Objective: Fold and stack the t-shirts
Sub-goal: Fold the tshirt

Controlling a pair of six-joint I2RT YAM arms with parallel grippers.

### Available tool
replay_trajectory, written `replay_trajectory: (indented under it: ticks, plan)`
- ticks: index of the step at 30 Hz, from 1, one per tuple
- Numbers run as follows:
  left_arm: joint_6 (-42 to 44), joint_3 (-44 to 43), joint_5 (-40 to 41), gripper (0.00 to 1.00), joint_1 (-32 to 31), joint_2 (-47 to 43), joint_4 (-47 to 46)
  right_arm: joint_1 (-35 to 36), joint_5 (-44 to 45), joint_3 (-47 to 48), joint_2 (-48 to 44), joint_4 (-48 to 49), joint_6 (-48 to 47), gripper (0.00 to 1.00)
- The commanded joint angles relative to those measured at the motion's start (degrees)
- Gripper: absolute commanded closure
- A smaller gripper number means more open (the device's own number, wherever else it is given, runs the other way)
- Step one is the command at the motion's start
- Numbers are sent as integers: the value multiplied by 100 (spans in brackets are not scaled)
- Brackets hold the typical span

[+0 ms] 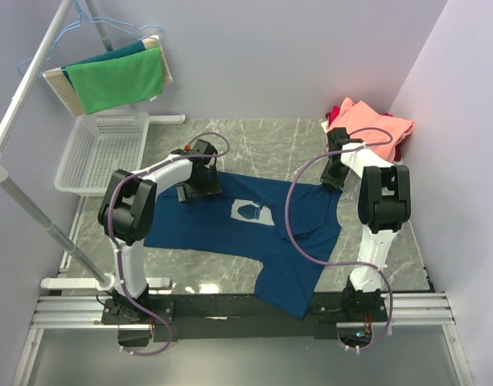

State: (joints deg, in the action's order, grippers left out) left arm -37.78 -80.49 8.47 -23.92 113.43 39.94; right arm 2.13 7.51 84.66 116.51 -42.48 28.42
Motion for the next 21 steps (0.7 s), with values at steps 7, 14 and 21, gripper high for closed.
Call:
replay_trajectory:
  ticks: [7, 14, 21]
  plan:
    - [-212, 358, 436, 1, 344, 118, 154, -46, 813, 735, -94, -357, -13, 100]
    - [-195, 464, 410, 1, 494, 171, 189, -90, 805, 1535, 450, -542, -56, 100]
    - [-63, 341, 252, 1, 520, 101, 154, -81, 383, 2239, 935, -797, -118, 77]
